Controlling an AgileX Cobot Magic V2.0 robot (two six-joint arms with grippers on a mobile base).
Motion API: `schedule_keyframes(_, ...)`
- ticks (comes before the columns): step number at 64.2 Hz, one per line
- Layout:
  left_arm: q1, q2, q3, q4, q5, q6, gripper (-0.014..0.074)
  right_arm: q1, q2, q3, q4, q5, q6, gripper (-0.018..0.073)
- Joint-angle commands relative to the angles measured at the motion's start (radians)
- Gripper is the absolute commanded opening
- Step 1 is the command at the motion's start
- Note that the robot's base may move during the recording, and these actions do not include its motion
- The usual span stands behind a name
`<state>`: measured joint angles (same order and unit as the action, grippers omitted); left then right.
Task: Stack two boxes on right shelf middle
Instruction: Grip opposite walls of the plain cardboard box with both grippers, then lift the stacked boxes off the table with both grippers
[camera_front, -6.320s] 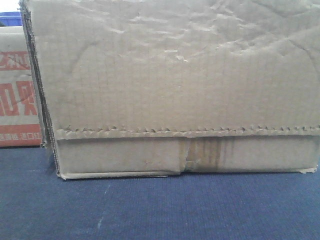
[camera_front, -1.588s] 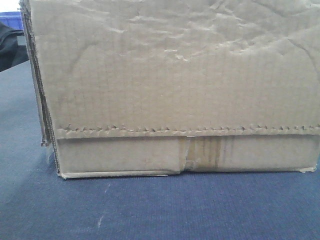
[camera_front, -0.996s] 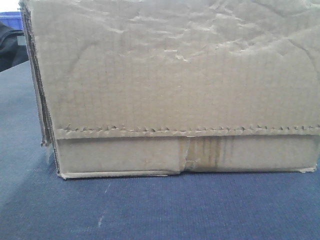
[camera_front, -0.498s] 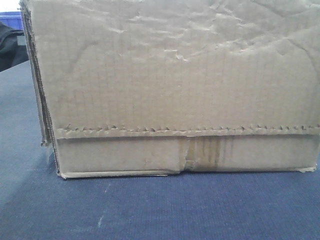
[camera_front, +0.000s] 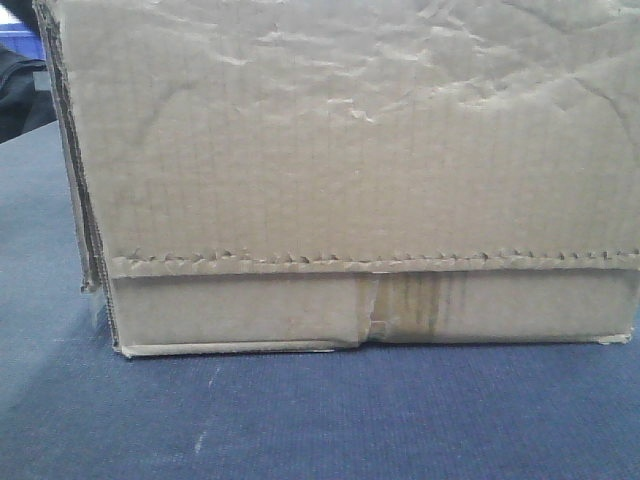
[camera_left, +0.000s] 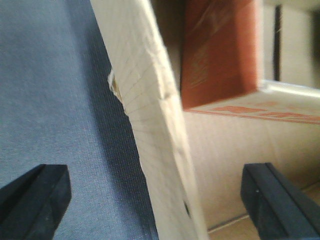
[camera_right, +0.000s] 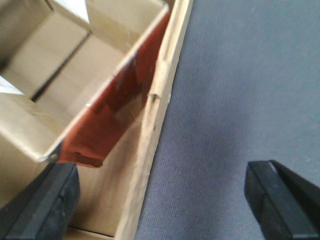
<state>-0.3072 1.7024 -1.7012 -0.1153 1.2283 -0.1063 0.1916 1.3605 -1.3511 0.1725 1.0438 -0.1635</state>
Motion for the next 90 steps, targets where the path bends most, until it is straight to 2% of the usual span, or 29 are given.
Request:
schedule_keyframes(1, -0.015, 0.020, 0.002, -0.014, -0.007, 0.002, 0.0587, 0.002, 0.045, -0.008, -0.005, 0.002, -0.003, 0.0570)
schedule_keyframes(11, -0.021, 0.037, 0.002, -0.014, -0.009, 0.000, 0.0579, 0.002, 0.116, -0.008, -0.005, 0.003, -0.003, 0.0563)
schedule_keyframes(18, -0.019, 0.039, 0.002, -0.010, -0.007, -0.001, 0.0503, 0.002, 0.144, -0.008, -0.005, 0.004, -0.003, 0.0456)
schedule_keyframes(23, -0.019, 0.039, 0.002, -0.010, -0.007, -0.001, 0.0347, 0.002, 0.153, -0.008, -0.005, 0.004, -0.003, 0.0305)
schedule_keyframes(25, -0.019, 0.039, 0.002, -0.010, -0.007, -0.001, 0.0290, 0.002, 0.155, -0.008, -0.005, 0.004, -0.003, 0.0214)
schedule_keyframes(33, -0.019, 0.039, 0.002, -0.010, -0.007, -0.001, -0.0109, 0.002, 0.155, -0.008, -0.005, -0.001, -0.003, -0.0102)
schedule_keyframes(35, -0.019, 0.039, 0.002, -0.010, -0.007, -0.001, -0.0111, 0.002, 0.155, -0.008, -0.005, -0.001, -0.003, -0.0169)
schedule_keyframes(46, -0.019, 0.039, 0.002, -0.003, -0.007, -0.007, -0.0111, 0.002, 0.151, -0.008, -0.005, 0.003, -0.003, -0.0154)
schedule_keyframes(57, -0.021, 0.008, 0.002, 0.074, -0.007, -0.063, -0.0111, 0.002, 0.115, -0.010, -0.005, 0.008, -0.003, -0.0154)
schedule_keyframes(67, -0.021, -0.054, -0.006, 0.081, -0.007, -0.063, -0.0111, 0.002, 0.051, -0.034, -0.005, -0.004, -0.003, -0.0154)
schedule_keyframes(90, -0.021, -0.198, -0.220, 0.085, -0.007, -0.063, -0.0111, 0.002, -0.081, -0.215, 0.046, -0.004, -0.003, -0.0154)
